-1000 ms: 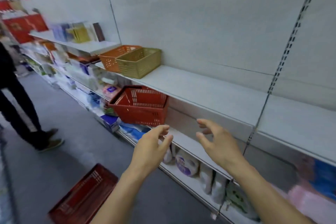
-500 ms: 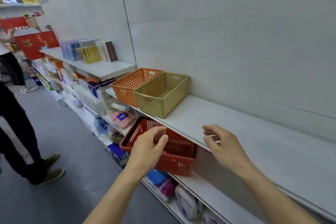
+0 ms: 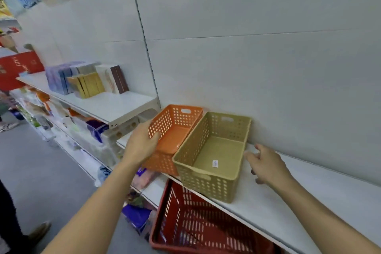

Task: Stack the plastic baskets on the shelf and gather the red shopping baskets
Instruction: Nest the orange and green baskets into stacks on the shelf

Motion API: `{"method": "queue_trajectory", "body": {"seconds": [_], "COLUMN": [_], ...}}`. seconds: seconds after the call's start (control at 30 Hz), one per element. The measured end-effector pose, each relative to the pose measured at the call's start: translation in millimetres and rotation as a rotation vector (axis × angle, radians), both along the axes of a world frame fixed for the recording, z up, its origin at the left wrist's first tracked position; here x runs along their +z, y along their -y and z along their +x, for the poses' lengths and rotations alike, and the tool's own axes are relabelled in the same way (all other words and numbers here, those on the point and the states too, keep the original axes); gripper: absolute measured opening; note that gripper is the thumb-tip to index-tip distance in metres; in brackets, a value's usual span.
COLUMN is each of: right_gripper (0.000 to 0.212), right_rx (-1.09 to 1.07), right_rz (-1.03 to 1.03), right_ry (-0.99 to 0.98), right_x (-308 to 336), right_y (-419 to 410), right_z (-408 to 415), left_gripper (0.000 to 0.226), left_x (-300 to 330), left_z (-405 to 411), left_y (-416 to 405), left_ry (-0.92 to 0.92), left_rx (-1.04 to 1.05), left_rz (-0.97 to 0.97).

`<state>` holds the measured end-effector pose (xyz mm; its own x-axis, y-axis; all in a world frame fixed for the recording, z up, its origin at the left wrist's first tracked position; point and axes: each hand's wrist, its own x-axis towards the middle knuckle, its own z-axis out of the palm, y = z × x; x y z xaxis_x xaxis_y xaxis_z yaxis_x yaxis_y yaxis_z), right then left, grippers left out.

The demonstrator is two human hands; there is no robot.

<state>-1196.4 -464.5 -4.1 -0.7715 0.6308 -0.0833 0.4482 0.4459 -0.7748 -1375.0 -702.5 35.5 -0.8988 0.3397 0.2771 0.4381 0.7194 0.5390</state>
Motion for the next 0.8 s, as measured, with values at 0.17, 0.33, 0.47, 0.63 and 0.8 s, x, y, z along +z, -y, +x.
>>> {"method": "queue_trajectory", "body": {"seconds": [0.17,0.33,0.47,0.63,0.8], "right_gripper": [0.035,0.031,0.029,0.026,0.024], "right_rx": [-0.167,-0.242,-0.309,-0.375,-0.433], "right_rz": [-0.042,0.022,0.106,0.213,0.239], "right_ry": [0.082,0.166,0.184,0.153,0.038], "right_x": [-0.8,-11.1,-13.4,-16.9,-7.2], "right_y": [8.0,8.9,6.4,-2.2,-11.2], "right_z": [-38.5,-60.3,-54.4,-15.4,59.0], "left_gripper": [0.061,0.027,0.019,0.013,0.024], "left_x": [-13.2,-26.6,-36.5,-43.7,-40.7], "left_z": [-105.2,-149.5,-152.2,-108.1,-36.9], "left_y": [5.1,-1.3,2.7,2.3,-12.4], "left_ry": [0.21,0.343,0.341,0.282,0.21], "left_rx": [0.033,0.018,-0.071,-0.119,-0.212], "left_rz": [-0.324,-0.279,-0.228,-0.073,0.014]}}
